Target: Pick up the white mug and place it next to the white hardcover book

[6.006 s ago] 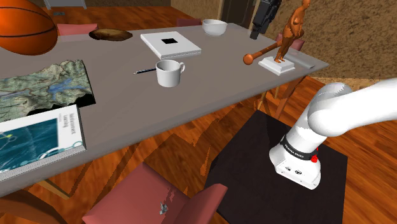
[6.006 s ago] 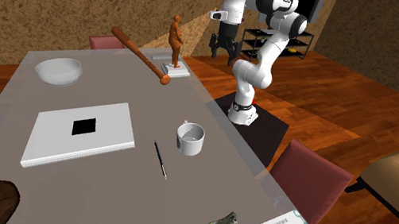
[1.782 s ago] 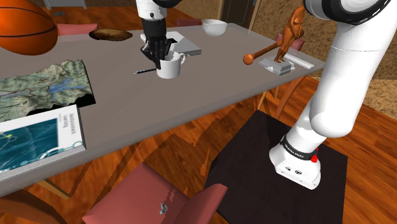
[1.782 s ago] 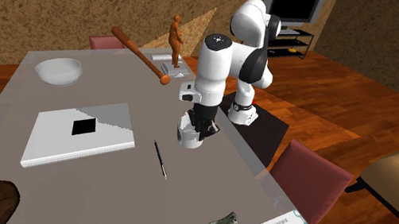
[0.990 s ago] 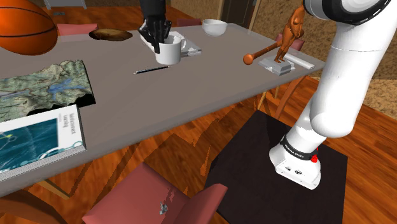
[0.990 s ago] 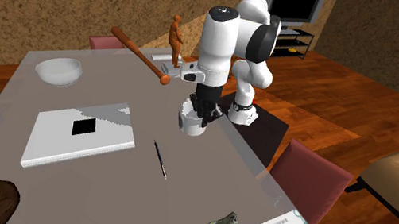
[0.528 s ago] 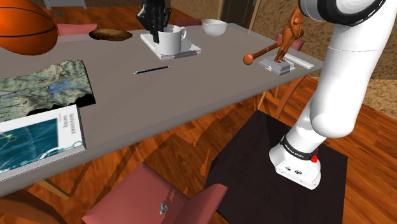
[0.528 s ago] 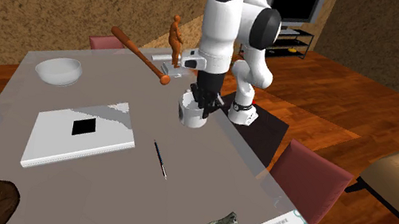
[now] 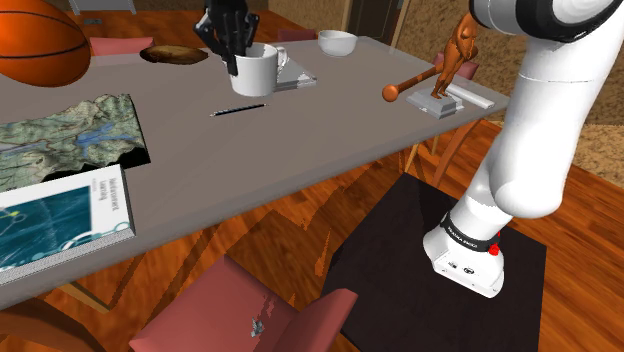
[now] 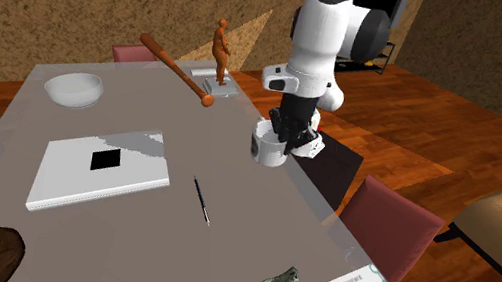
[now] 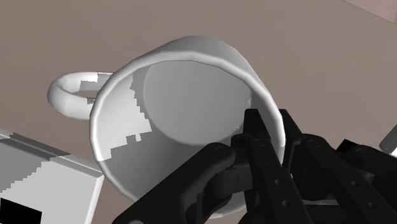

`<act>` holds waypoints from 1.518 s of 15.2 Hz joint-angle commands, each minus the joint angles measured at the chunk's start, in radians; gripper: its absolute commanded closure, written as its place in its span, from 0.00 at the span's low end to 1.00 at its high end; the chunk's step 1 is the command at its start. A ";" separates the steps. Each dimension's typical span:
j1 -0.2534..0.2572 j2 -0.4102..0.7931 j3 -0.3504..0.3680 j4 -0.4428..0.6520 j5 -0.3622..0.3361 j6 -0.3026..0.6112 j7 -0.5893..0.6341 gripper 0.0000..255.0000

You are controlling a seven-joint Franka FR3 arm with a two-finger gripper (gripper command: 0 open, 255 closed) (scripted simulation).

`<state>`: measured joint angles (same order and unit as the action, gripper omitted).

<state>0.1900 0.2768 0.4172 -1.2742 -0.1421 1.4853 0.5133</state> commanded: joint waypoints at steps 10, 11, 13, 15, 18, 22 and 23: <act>0.202 0.086 0.079 0.108 -0.047 -0.046 0.259 1.00; 0.225 0.101 0.084 0.129 -0.055 -0.054 0.282 1.00; 0.233 0.103 0.087 0.118 -0.056 -0.042 0.295 1.00; 0.223 0.090 0.087 0.071 -0.050 -0.007 0.295 1.00; 0.212 0.075 0.086 0.007 -0.042 0.042 0.294 1.00; 0.200 0.060 0.086 -0.068 -0.036 0.103 0.295 1.00; 0.197 0.057 0.086 -0.085 -0.034 0.118 0.295 1.00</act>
<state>0.3923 0.3415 0.5031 -1.3356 -0.1798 1.5855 0.8097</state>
